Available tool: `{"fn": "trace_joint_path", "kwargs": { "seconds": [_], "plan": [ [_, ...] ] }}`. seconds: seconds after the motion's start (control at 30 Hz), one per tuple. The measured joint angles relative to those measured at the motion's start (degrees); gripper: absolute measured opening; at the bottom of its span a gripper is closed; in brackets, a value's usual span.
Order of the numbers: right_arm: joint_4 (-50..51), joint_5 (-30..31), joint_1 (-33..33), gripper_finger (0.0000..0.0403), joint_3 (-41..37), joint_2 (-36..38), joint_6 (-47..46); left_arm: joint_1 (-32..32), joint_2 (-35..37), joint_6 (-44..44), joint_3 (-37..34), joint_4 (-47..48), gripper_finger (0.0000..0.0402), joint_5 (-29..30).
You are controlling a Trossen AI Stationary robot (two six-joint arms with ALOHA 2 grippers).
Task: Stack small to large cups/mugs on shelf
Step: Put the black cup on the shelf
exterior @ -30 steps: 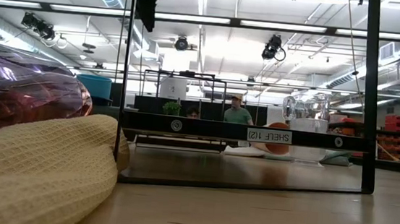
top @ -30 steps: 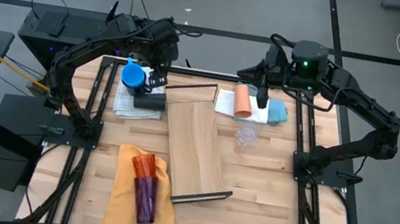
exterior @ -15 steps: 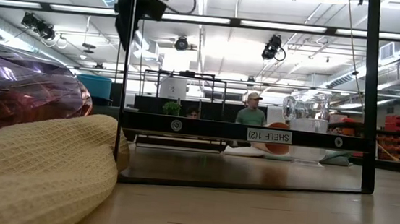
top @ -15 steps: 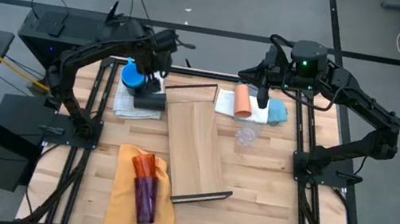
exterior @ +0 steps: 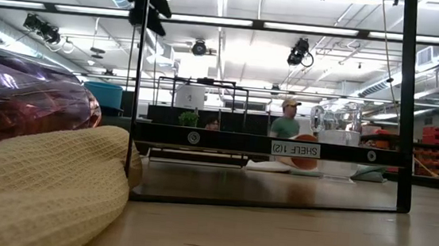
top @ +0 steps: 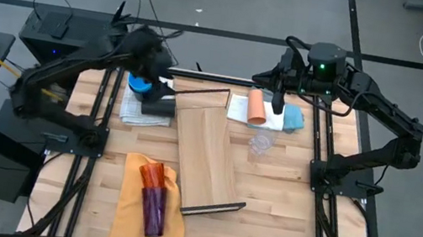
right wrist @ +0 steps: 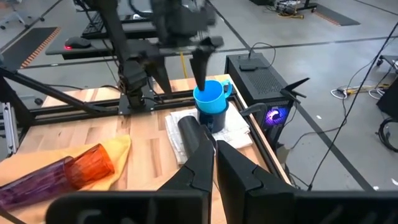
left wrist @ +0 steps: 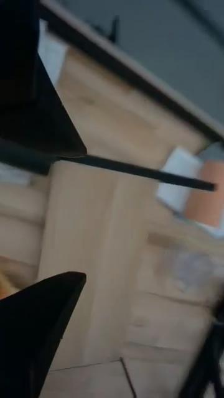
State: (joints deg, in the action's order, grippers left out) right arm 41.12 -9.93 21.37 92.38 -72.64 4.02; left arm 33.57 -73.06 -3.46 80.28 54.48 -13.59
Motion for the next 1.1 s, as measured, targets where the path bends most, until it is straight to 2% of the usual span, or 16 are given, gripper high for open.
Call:
{"fn": "trace_joint_path", "kwargs": {
  "seconds": [0.17, 0.4, 0.67, 1.1],
  "plan": [
    [-0.55, 0.0, 0.3, 0.0024, 0.0, 0.0, -1.05, 0.46, 5.85, -1.32, -7.94, 0.54, 0.0315, 7.84],
    [-1.25, 0.0, 0.33, 0.0024, 0.03, -0.5, -2.43, 1.37, 7.47, -2.33, -18.14, -1.77, 0.0338, 12.63],
    [-1.62, -0.98, 0.18, 0.0024, 0.09, -1.69, -4.98, 0.67, 7.04, -4.14, -26.24, -7.74, 0.0378, 13.43],
    [-1.62, -1.73, 0.21, 0.0024, 0.09, -2.01, -7.08, -0.44, 6.36, -16.28, -29.51, -8.15, 0.0398, 13.42]
  ]
}}
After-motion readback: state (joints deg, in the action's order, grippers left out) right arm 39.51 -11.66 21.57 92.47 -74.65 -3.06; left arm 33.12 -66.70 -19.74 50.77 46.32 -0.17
